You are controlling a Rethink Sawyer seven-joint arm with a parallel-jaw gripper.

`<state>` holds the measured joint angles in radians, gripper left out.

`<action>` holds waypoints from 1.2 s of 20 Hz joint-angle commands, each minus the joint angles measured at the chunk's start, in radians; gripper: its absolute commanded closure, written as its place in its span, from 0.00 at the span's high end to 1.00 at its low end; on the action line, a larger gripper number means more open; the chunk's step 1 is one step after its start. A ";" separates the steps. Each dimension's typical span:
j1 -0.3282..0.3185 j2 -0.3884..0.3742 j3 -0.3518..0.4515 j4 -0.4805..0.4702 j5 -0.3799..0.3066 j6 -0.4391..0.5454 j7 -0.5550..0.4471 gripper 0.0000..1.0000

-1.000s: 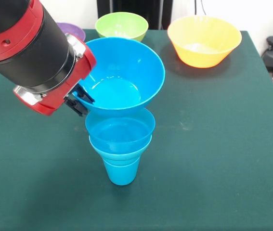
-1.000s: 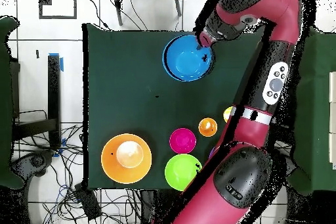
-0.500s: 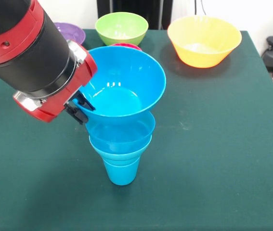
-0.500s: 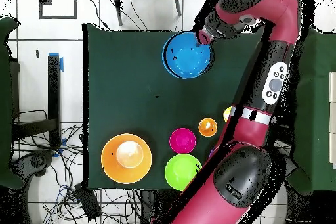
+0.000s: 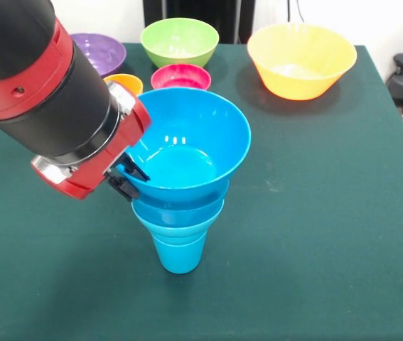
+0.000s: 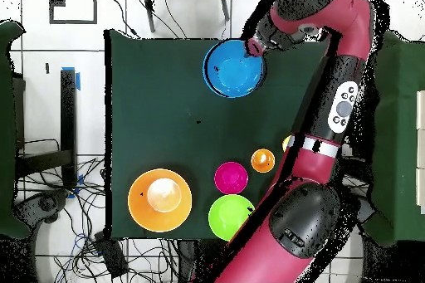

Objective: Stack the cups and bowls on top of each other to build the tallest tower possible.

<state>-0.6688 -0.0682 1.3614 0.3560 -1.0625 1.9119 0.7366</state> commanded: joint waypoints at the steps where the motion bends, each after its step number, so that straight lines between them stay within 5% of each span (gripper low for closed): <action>1: 0.040 0.026 -0.011 -0.050 -0.027 -0.038 0.155 0.00; 24: 0.039 0.031 -0.015 -0.041 0.000 -0.092 0.165 0.00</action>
<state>-0.6681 -0.0490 1.3652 0.3454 -1.0519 1.9086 0.7366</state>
